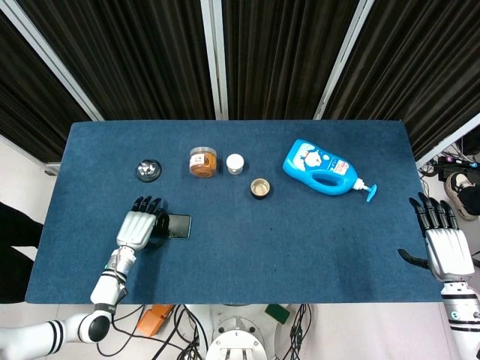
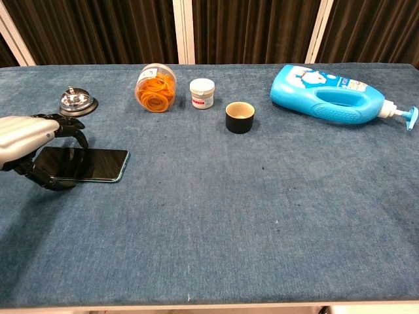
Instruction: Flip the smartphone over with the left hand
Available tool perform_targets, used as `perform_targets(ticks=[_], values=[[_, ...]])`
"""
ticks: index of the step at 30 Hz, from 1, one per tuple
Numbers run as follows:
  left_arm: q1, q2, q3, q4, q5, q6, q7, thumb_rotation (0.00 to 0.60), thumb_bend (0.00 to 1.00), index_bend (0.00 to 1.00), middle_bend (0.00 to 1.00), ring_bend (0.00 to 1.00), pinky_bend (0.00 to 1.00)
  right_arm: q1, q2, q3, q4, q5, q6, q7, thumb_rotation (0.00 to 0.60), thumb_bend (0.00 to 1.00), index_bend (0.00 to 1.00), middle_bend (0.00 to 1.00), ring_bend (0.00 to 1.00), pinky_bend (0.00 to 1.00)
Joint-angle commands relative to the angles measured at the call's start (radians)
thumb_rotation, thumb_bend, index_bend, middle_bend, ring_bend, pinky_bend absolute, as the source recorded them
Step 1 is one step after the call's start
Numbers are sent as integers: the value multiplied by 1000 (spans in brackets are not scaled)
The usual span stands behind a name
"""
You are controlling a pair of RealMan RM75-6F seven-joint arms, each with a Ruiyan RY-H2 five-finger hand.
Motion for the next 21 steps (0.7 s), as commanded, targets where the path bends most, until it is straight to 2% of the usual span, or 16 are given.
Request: perform_targets(ticks=[1, 10, 17, 21], values=[[-6, -3, 3, 5, -6, -4, 1, 600, 213, 275, 48, 0, 0, 0, -1, 0, 2, 1, 0, 2, 600, 197, 0, 0, 0, 0], [-23, -9, 12, 28, -43, -35, -14, 600, 289, 301, 39, 0, 0, -5, -3, -4, 9, 4, 2, 11, 600, 198, 0, 0, 0, 0], [-24, -15, 15, 53, -2, -20, -84, 600, 477, 448, 74, 0, 0, -9, -3, -6, 11, 5, 4, 15, 600, 197, 0, 0, 0, 0], [-23, 25, 21, 12, 21, -46, -163, 600, 533, 490, 99, 0, 0, -12, -2, -7, 11, 5, 7, 20, 600, 198, 0, 0, 0, 0]])
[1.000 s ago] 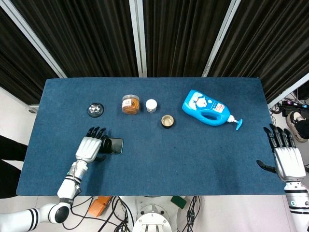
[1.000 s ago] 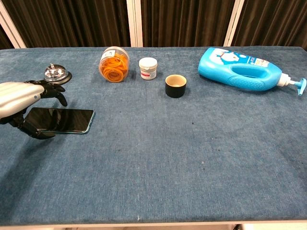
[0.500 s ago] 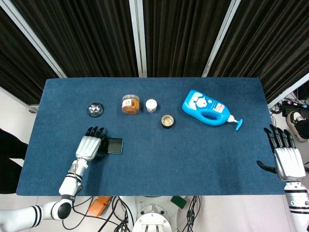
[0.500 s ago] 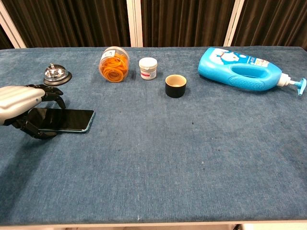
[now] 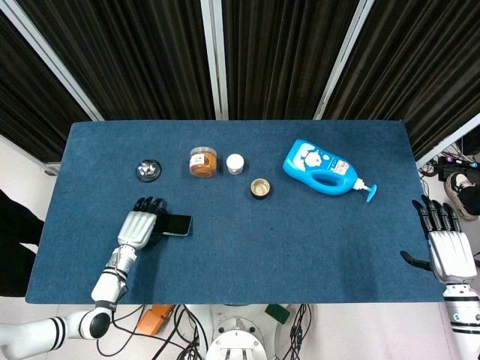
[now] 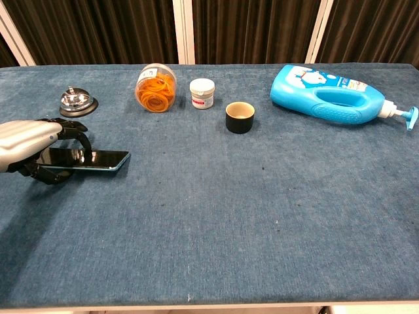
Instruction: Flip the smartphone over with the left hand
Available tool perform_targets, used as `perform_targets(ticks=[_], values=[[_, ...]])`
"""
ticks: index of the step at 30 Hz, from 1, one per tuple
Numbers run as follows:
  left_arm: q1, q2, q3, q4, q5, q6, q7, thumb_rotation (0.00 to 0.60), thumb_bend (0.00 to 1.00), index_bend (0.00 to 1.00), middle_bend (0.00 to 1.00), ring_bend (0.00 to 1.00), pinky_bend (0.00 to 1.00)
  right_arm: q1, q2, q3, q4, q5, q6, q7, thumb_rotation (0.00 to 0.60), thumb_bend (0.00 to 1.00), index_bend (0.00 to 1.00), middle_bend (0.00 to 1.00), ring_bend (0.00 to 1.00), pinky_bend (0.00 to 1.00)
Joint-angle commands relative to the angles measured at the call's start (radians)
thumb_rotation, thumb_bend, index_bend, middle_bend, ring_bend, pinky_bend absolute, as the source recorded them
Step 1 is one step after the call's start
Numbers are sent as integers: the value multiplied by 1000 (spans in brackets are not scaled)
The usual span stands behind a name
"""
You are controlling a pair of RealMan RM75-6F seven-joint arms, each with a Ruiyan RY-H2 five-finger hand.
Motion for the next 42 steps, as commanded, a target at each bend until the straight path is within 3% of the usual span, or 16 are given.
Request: perform_targets(ticks=[1, 7, 11, 13, 17, 19, 27, 34, 38, 42], values=[[-1, 46, 9, -45, 25, -32, -68, 600, 541, 493, 100, 0, 0, -1, 1, -1, -1, -1, 2, 3, 600, 197, 0, 0, 0, 0], [-25, 177, 41, -168, 50, -124, -123, 600, 570, 513, 100, 0, 0, -7, 4, -5, -3, -6, 8, 11, 600, 198, 0, 0, 0, 0], [-54, 217, 38, -206, 10, -178, -121, 600, 573, 505, 100, 0, 0, -9, 3, -7, -2, -6, 7, 16, 600, 197, 0, 0, 0, 0], [-76, 223, 28, -209, -16, -210, -130, 600, 571, 462, 100, 0, 0, -10, 3, -8, -2, -9, 8, 19, 600, 197, 0, 0, 0, 0], [-110, 213, 22, -186, -54, -241, -124, 600, 543, 227, 79, 0, 0, -14, 5, -9, -2, -11, 13, 22, 600, 197, 0, 0, 0, 0], [-116, 211, 20, -184, -59, -226, -111, 600, 533, 156, 52, 0, 0, -17, 8, -9, -3, -9, 16, 23, 600, 197, 0, 0, 0, 0], [-53, 271, 23, -253, 17, -41, -127, 600, 516, 100, 26, 0, 0, -19, 16, -5, -6, -3, 18, 25, 600, 197, 0, 0, 0, 0], [172, 384, 38, -260, 124, 354, -226, 600, 403, 100, 27, 0, 0, -17, 62, -10, -7, -10, -2, 96, 600, 198, 0, 0, 0, 0], [271, 445, 76, -261, 151, 448, -307, 600, 304, 100, 27, 0, 0, -14, 81, -18, -16, -37, -3, 141, 600, 198, 0, 0, 0, 0], [361, 494, 125, -279, 173, 512, -342, 600, 279, 100, 27, 0, 0, -10, 90, -22, -30, -61, 3, 155, 600, 198, 0, 0, 0, 0]])
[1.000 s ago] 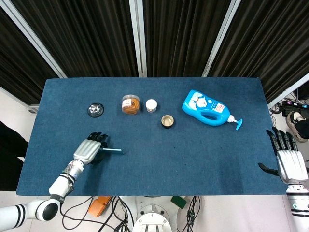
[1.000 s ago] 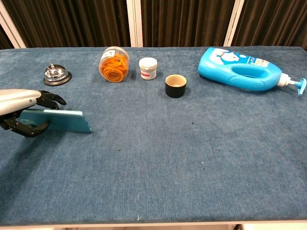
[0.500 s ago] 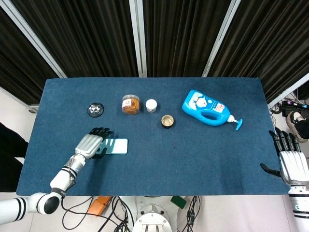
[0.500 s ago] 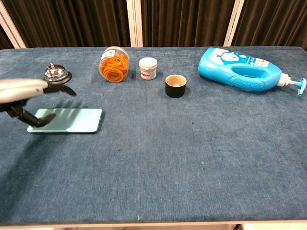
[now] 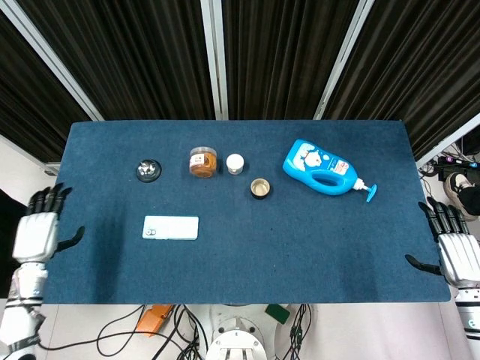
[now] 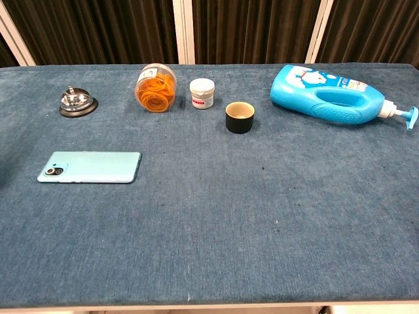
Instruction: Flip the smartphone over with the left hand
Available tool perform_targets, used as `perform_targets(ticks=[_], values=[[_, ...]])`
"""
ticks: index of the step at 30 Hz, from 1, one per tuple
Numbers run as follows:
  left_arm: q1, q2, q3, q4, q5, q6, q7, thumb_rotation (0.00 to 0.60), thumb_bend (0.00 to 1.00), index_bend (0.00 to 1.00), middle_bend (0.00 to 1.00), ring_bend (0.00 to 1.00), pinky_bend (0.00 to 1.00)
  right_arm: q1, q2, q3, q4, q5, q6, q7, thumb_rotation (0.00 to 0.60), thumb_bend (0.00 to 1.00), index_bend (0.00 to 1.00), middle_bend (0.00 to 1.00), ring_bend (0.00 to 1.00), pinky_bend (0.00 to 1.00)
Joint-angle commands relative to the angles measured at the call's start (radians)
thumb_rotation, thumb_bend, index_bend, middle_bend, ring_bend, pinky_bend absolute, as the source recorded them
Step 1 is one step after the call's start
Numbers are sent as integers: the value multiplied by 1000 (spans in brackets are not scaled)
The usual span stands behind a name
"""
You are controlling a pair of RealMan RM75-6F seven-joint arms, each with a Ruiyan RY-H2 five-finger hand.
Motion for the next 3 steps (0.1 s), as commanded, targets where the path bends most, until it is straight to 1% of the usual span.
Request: perform_targets(ticks=[1, 3], values=[[98, 65, 59, -23, 45, 72, -54, 600, 278, 100, 27, 0, 0, 3, 6, -2, -13, -11, 4, -1, 600, 198, 0, 0, 0, 0], [123, 72, 75, -33, 62, 84, -61, 600, 277, 100, 27, 0, 0, 7, 7, 0, -23, -12, 1, -14, 600, 198, 0, 0, 0, 0]])
